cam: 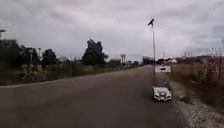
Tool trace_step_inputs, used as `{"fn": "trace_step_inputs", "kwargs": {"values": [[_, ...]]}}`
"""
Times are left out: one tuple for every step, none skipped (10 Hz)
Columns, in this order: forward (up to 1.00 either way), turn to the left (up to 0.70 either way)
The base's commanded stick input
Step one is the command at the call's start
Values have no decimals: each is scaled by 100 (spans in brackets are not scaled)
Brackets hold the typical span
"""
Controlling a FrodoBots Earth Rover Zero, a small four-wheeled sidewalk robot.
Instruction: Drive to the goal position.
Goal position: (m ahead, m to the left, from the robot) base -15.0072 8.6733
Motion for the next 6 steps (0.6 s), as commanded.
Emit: {"fn": "trace_step_inputs", "kwargs": {"values": [[0, 70], [0, 70], [0, 70], [0, 70], [0, 70], [0, 70]]}}
